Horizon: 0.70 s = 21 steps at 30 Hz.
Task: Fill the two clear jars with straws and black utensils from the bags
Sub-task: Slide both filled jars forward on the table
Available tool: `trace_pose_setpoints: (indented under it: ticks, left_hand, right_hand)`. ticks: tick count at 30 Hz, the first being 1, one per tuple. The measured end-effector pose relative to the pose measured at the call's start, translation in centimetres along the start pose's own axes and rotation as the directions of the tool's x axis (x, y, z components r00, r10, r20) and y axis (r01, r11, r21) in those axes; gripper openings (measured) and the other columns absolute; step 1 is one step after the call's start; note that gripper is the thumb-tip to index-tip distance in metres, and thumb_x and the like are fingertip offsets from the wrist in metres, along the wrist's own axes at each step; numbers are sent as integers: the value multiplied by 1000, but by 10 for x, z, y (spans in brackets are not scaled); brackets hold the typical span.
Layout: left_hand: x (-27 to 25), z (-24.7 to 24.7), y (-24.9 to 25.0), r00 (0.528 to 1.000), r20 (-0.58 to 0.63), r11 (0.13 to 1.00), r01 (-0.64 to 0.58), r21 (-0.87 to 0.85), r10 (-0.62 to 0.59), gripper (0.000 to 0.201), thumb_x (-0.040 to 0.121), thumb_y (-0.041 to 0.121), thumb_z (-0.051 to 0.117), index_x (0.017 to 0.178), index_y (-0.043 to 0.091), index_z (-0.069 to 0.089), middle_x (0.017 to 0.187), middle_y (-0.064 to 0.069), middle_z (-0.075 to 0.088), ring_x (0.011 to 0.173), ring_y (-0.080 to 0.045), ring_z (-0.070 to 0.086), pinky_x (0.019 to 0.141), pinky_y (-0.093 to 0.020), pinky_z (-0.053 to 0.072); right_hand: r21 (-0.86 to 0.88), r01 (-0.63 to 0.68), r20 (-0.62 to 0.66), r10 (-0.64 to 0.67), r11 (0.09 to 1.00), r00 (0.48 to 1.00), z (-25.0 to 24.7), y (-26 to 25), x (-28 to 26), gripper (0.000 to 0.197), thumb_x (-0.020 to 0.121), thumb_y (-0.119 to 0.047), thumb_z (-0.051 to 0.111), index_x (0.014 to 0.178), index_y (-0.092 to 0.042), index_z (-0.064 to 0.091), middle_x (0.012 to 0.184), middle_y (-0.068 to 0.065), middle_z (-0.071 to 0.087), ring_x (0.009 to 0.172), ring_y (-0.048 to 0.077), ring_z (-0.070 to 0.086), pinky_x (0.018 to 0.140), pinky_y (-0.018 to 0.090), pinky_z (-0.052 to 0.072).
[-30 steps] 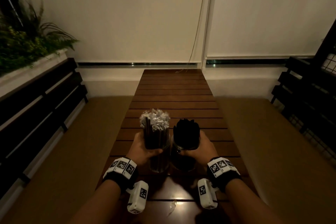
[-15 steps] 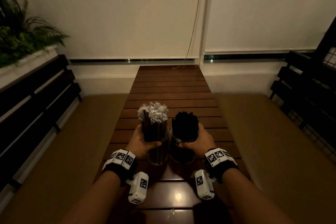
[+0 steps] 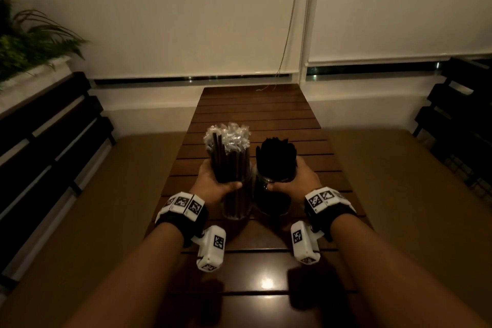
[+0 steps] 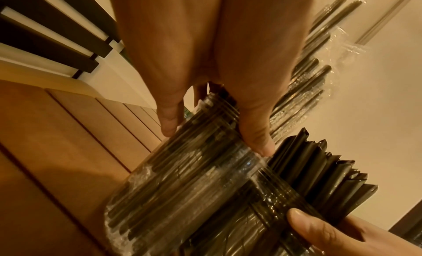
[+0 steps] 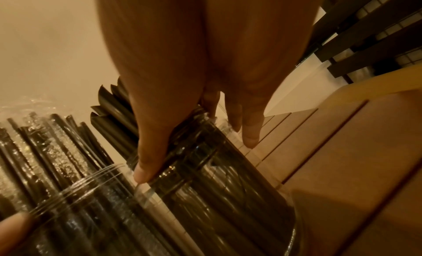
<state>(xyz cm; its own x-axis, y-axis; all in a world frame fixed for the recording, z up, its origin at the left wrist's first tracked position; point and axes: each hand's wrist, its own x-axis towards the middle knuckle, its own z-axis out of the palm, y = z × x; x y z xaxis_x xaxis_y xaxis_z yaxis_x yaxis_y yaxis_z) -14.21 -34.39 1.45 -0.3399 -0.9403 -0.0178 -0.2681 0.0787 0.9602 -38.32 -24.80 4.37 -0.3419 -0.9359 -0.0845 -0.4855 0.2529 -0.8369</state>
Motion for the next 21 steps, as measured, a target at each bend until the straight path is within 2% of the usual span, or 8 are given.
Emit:
trace_pose_setpoints:
  ticks: [3,6,8,11,16,19,21]
  left_hand:
    - [30,-4,-2,1000,-21,995,-21,93,23,111,39,57,92,132,23,43,131,0,54,120,-15,58,99,-47,50]
    - [54,-2,1,998,-51,995,-22,93,27,109,40,53,91,131,17,44,132,-2,52,118,-16,57,101,-41,48]
    - [70,-3,-2,998,-64,996,-12,89,18,107,39,53,91,130,19,46,132,-1,51,117,-16,57,100,-42,49]
    - [102,-8,-14,996,-73,992,-32,122,41,103,35,64,90,123,23,54,128,-2,58,114,-17,62,98,-46,51]
    - [125,-6,-3,996,-62,993,-66,96,72,92,42,48,92,123,20,58,125,-3,64,114,-20,63,100,-45,49]
    - [164,-15,-32,996,-30,992,-84,91,87,95,38,57,92,122,25,60,123,0,66,112,-20,65,98,-49,51]
    - [159,-15,-24,997,-67,997,-42,70,46,94,39,55,93,121,26,57,125,0,65,112,-19,64,98,-48,51]
  right_hand:
    - [-11,10,-15,-10,1000,1000,0,-3,24,97,60,-32,95,141,-25,41,135,1,60,126,26,57,104,42,49]
    - [-24,21,-22,-22,999,1000,3,-3,49,94,63,-34,93,141,-23,43,136,1,60,125,26,57,103,38,49]
    - [-29,28,-20,-29,999,999,5,-3,64,96,62,-37,93,141,-23,42,136,0,60,126,26,57,103,41,49]
    - [-34,37,-12,-38,999,999,8,-2,83,96,64,-39,92,143,-24,39,138,1,58,126,27,56,102,40,49]
    - [-55,66,-11,-66,996,998,10,-4,112,100,68,-40,90,147,-19,32,143,4,54,129,29,54,102,40,48]
    - [-47,62,-43,-64,997,997,11,-2,121,102,69,-41,89,147,-18,29,145,6,52,130,31,54,104,44,48]
    - [-50,55,-49,-58,997,997,12,-2,123,102,68,-43,89,147,-19,29,146,6,52,130,31,54,106,45,48]
